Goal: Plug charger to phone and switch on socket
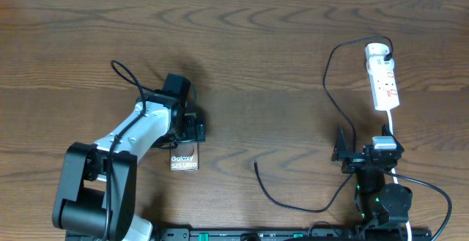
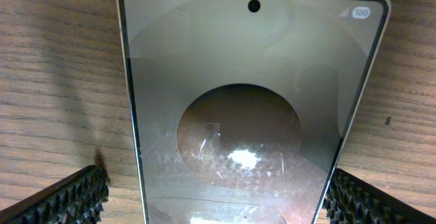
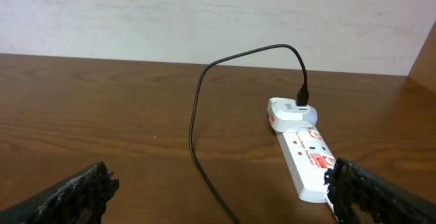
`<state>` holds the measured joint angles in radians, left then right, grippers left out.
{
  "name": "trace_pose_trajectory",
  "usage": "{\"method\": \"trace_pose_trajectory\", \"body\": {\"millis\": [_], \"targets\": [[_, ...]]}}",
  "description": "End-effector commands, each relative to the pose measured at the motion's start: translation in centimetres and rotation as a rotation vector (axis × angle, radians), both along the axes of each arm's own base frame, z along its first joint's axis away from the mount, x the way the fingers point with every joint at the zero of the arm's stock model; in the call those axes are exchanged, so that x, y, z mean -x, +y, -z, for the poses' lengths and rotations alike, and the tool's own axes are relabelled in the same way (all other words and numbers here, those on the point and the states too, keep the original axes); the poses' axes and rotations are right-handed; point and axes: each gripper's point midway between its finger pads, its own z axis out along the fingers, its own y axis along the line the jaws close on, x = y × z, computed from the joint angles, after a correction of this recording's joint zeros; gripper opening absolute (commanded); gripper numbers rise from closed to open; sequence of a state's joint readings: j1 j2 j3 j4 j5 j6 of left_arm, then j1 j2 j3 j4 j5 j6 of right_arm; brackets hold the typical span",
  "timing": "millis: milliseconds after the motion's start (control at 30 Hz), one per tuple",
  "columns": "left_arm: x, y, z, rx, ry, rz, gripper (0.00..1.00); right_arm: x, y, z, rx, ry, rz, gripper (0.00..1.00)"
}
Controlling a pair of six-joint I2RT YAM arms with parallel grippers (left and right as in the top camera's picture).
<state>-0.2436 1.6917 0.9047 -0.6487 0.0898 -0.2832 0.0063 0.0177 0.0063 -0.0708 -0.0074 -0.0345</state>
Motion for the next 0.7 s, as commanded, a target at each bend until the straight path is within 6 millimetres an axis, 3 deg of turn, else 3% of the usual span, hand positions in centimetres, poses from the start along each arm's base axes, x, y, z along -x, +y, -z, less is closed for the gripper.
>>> {"method": "trace_pose_trajectory", "body": {"millis": [0,200,667], "targets": [[0.2,0.1,0.3,-0.029,0.002,0.031,1.0,0.0,0.2,0.1,0.008,0.003,-0.007,0.99],[0.5,-1.5,0.2,-0.034,-0.007,0.094,1.0,0.0,0.2,0.1,0.008,0.003,-0.007,0.99],[0.4,-0.8,0.2,-0.082,-0.018,0.098,1.0,0.0,0.2,0.1,0.008,0.003,-0.007,0.99]]}}
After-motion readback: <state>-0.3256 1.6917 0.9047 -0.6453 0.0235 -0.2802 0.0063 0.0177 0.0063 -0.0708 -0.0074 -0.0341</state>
